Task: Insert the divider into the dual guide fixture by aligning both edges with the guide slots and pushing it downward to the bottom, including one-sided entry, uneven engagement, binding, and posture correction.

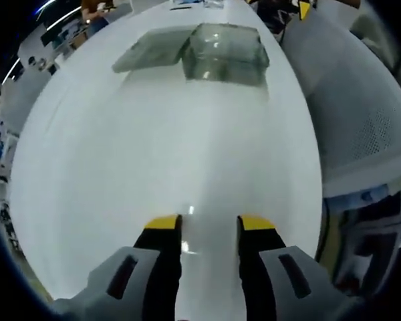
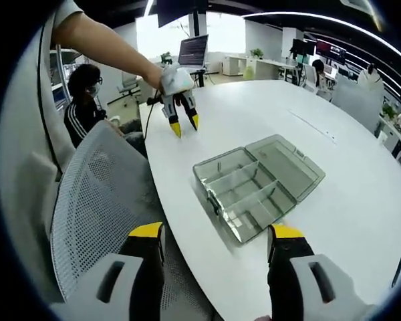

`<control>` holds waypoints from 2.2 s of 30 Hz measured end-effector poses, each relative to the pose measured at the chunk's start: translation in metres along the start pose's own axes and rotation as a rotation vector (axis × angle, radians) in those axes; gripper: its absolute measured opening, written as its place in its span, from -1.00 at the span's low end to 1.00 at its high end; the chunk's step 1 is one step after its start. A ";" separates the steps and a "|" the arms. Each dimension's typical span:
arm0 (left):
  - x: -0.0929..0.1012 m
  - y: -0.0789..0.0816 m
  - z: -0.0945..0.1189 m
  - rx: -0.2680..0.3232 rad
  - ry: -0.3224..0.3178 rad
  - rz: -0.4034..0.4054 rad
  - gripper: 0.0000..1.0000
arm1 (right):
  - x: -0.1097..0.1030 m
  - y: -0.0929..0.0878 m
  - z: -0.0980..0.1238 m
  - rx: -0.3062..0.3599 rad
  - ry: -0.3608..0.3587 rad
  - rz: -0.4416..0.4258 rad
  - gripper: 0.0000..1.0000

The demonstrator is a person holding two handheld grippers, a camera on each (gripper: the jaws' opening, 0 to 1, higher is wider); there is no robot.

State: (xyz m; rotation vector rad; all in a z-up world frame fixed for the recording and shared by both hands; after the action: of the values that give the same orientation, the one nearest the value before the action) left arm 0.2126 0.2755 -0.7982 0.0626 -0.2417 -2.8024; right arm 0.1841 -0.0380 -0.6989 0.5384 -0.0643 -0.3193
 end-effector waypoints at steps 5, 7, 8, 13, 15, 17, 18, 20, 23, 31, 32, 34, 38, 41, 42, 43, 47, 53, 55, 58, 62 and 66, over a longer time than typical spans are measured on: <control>0.000 0.001 0.000 -0.004 0.002 0.010 -0.41 | 0.000 0.000 0.000 0.002 0.000 0.002 0.18; 0.000 0.001 0.000 -0.008 -0.001 0.018 -0.41 | 0.000 0.000 0.000 0.003 0.001 0.001 0.18; 0.000 0.002 0.000 -0.009 -0.001 0.019 -0.41 | 0.000 0.000 0.000 0.004 0.002 0.001 0.18; 0.001 0.005 0.000 -0.018 -0.002 0.018 -0.42 | 0.000 0.000 0.001 0.007 0.001 0.001 0.18; 0.001 0.007 0.001 -0.016 -0.001 0.014 -0.42 | 0.000 0.000 0.001 0.008 0.001 0.001 0.18; 0.002 0.011 0.003 -0.013 -0.004 0.010 -0.42 | 0.000 0.000 0.001 0.008 0.000 0.001 0.17; 0.002 0.013 0.004 -0.012 -0.004 0.005 -0.42 | 0.000 0.000 0.001 0.009 0.001 0.001 0.17; 0.001 0.016 0.005 -0.012 -0.003 -0.002 -0.42 | 0.000 0.001 0.001 0.011 0.001 0.001 0.17; 0.000 0.022 0.007 -0.010 -0.001 -0.009 -0.42 | 0.001 0.002 0.000 0.013 0.002 0.004 0.17; 0.001 0.035 0.013 -0.005 0.002 -0.038 -0.42 | 0.003 0.004 0.001 0.022 0.005 0.001 0.17; 0.001 0.036 0.014 -0.004 0.002 -0.040 -0.42 | 0.003 0.004 0.000 0.024 0.006 0.001 0.17; 0.002 0.040 0.016 -0.003 0.005 -0.051 -0.42 | 0.003 0.005 0.000 0.026 0.008 0.002 0.17; 0.003 0.051 0.022 0.008 0.012 -0.064 -0.43 | 0.004 0.006 0.000 0.035 0.013 0.001 0.16; 0.005 0.060 0.026 0.019 0.016 -0.075 -0.43 | 0.006 0.006 -0.001 0.041 0.019 -0.005 0.15; 0.005 0.064 0.028 0.024 0.018 -0.077 -0.43 | 0.006 0.007 -0.001 0.043 0.021 -0.007 0.14; 0.006 0.066 0.029 0.029 0.020 -0.080 -0.43 | 0.006 0.007 -0.001 0.045 0.024 -0.009 0.14; 0.009 0.080 0.035 0.049 0.027 -0.095 -0.43 | 0.007 0.007 -0.001 0.048 0.031 -0.010 0.13; 0.014 0.096 0.044 0.073 0.040 -0.113 -0.43 | 0.009 0.011 0.000 0.060 0.038 -0.011 0.12; 0.016 0.101 0.048 0.084 0.044 -0.115 -0.43 | 0.009 0.013 0.000 0.063 0.043 -0.011 0.11; 0.018 0.109 0.052 0.096 0.052 -0.120 -0.43 | 0.009 0.014 -0.001 0.066 0.048 -0.007 0.11; 0.023 0.118 0.058 0.112 0.063 -0.131 -0.43 | 0.009 0.017 0.000 0.071 0.053 -0.001 0.11; 0.027 0.128 0.065 0.125 0.074 -0.139 -0.43 | 0.011 0.019 0.001 0.078 0.059 0.000 0.10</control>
State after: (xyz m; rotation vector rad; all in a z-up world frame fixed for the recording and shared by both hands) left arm 0.2235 0.1580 -0.7121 0.2201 -0.4094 -2.9125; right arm 0.1996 -0.0263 -0.6885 0.6248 -0.0194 -0.3016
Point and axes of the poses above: the point that each gripper's makers call its tool centre point, and the gripper's own axes: z roughly backward along the fingers, x roughly to its right, y roughly out of its top, the point moved 1 cm from there along z, roughly backward along the fingers, and after that the axes turned 13 degrees about -x, right-handed, at the moved point
